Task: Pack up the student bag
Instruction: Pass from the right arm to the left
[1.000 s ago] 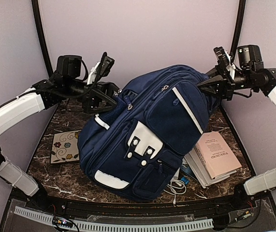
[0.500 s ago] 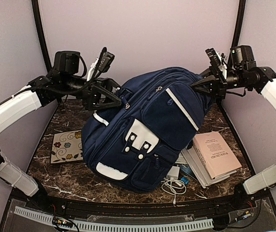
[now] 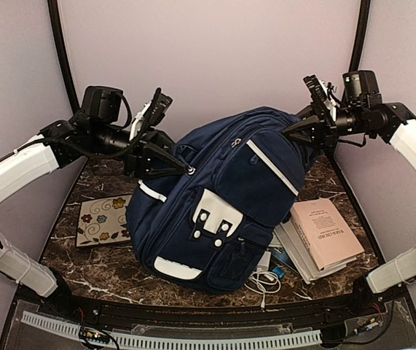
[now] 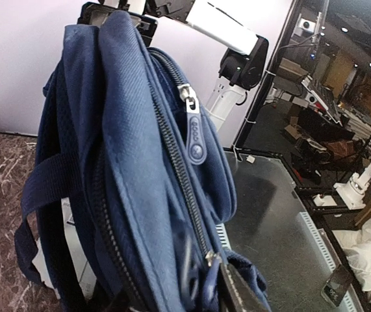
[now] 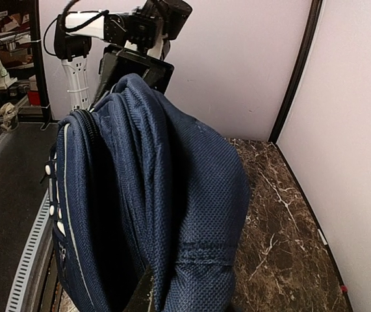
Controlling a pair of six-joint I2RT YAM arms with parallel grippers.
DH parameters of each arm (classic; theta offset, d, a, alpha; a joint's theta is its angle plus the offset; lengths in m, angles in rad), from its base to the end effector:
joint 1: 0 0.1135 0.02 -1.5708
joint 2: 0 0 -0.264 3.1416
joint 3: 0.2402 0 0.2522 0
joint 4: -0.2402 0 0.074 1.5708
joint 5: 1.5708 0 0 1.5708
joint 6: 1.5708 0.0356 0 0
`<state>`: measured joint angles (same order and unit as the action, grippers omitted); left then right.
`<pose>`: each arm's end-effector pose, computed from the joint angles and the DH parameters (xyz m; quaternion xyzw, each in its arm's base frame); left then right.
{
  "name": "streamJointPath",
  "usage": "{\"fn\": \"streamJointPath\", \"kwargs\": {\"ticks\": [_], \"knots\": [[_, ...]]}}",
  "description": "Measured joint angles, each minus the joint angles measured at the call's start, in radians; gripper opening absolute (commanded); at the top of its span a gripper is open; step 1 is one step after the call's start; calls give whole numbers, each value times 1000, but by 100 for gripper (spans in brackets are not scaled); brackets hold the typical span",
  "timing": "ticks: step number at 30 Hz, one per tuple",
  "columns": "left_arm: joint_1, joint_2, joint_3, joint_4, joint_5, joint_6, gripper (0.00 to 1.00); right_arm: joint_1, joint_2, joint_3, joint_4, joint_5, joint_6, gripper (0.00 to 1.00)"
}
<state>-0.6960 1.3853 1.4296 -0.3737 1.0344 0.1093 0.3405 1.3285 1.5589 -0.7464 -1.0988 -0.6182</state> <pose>0.2111 -0.2162 0.4139 0.5417 0.5378 -0.5312 0.3676 0.2344 0.1167 0.4396 -0.5731 0.5327 0.3875 0.4875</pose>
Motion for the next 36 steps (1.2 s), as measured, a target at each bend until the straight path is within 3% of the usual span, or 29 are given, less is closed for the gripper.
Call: {"fn": "streamJointPath", "kwargs": {"ticks": [2, 3, 12, 20, 21, 22, 23, 25, 34, 36], "knots": [[0, -20, -15, -14, 6, 24, 57, -3, 0, -2, 21, 0, 15, 0], [2, -26, -19, -23, 5, 35, 54, -6, 0, -2, 31, 1, 21, 0], [3, -86, -95, -45, -27, 100, 1, -7, 0, -3, 75, -9, 55, 0], [3, -84, -92, -9, -56, 60, 0, -8, -8, -44, 210, 10, 172, 0], [3, -83, -92, 0, -61, 46, 0, -8, -13, -58, 231, 21, 186, 14], [3, -83, -92, 13, -68, 27, 0, -8, -24, -78, 258, 34, 203, 38], [3, -83, -92, 25, -77, 8, 0, -9, -32, -90, 274, 43, 217, 53], [3, -84, -96, 48, -98, -30, 0, -15, -58, -127, 334, 80, 272, 69], [-1, -108, -186, 200, -240, -116, 0, -38, -190, -159, 576, 229, 508, 99], [-1, -143, -240, 253, -257, -115, 0, -38, -216, -161, 590, 238, 546, 100]]}}
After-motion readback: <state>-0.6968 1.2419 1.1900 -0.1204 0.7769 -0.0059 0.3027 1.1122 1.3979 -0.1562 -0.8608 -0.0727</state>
